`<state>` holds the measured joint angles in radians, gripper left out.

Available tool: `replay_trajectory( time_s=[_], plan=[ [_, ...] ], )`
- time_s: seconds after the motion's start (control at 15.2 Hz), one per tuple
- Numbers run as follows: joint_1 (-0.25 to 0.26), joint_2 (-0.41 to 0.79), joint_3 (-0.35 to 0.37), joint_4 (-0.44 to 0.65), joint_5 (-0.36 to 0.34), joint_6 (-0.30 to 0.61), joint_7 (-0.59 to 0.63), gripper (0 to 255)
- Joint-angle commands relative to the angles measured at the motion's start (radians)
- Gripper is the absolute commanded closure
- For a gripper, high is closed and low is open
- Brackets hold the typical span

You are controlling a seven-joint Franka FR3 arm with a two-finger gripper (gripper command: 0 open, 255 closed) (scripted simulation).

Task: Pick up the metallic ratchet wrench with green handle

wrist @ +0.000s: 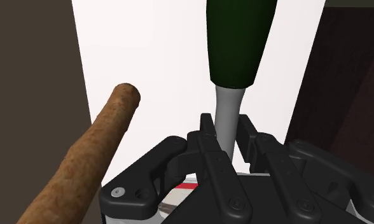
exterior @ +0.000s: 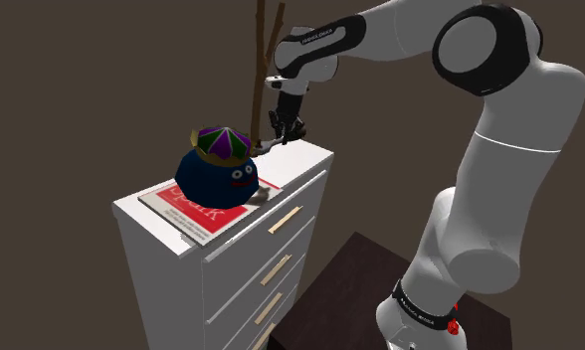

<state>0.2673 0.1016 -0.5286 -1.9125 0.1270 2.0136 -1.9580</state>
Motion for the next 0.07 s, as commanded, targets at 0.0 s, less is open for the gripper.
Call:
replay_trajectory(
  time_s=[0.0],
  plan=[
    [0.000, -0.003, 0.000, 0.005, -0.002, -0.008, 0.001, 255]
  ],
)
